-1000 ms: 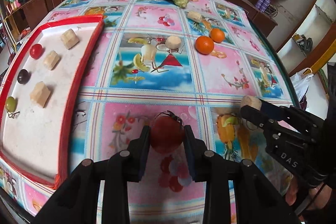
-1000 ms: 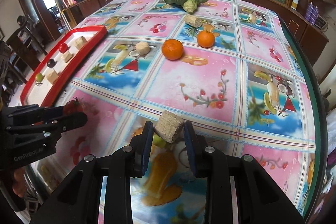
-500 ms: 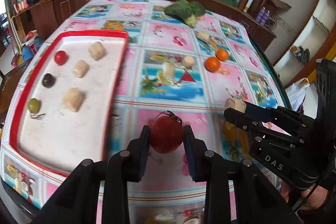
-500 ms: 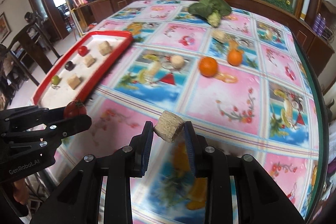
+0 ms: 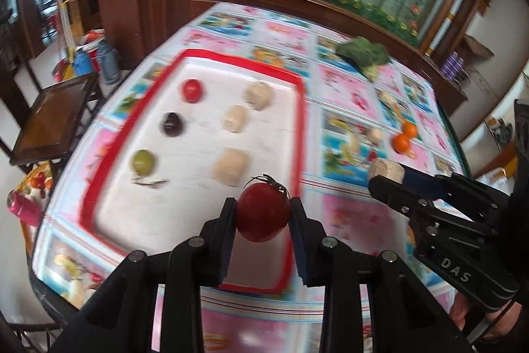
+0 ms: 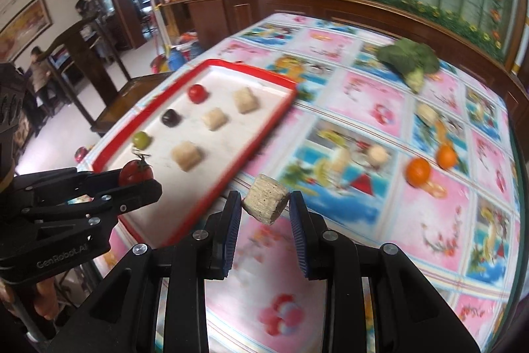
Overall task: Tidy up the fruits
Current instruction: 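Carry the red tomato and beige piece into the tray and open both grippers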
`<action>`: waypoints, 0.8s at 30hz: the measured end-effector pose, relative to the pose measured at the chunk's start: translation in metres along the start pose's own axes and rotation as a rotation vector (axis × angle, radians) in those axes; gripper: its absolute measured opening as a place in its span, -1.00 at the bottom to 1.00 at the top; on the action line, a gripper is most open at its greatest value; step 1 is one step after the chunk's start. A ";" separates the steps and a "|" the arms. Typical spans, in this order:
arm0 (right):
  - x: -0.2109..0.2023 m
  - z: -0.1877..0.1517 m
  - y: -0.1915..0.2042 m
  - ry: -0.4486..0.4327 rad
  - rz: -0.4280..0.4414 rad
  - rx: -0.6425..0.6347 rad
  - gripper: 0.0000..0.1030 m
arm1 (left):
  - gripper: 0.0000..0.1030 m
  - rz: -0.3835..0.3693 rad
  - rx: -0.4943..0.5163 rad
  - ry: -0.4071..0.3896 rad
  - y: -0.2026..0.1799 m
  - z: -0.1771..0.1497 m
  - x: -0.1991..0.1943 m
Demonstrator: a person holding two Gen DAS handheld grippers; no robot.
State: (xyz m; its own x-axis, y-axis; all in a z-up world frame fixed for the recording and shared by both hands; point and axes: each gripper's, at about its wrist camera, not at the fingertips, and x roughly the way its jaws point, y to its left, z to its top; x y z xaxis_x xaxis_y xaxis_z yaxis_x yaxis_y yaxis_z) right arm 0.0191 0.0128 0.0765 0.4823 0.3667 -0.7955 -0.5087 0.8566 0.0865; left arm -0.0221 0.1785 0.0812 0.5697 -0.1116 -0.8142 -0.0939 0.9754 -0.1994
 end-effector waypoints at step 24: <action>0.103 0.012 0.109 0.154 0.110 -0.174 -0.44 | -0.34 0.132 -0.121 0.081 0.104 0.001 0.050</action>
State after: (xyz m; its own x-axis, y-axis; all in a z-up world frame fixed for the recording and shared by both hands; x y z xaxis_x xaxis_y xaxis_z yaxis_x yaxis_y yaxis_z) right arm 0.0217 0.1479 0.0108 0.3095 0.3836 -0.8701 -0.6738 0.7342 0.0839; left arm -0.0029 0.2741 0.0205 0.4791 -0.0034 -0.8777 -0.2642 0.9531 -0.1479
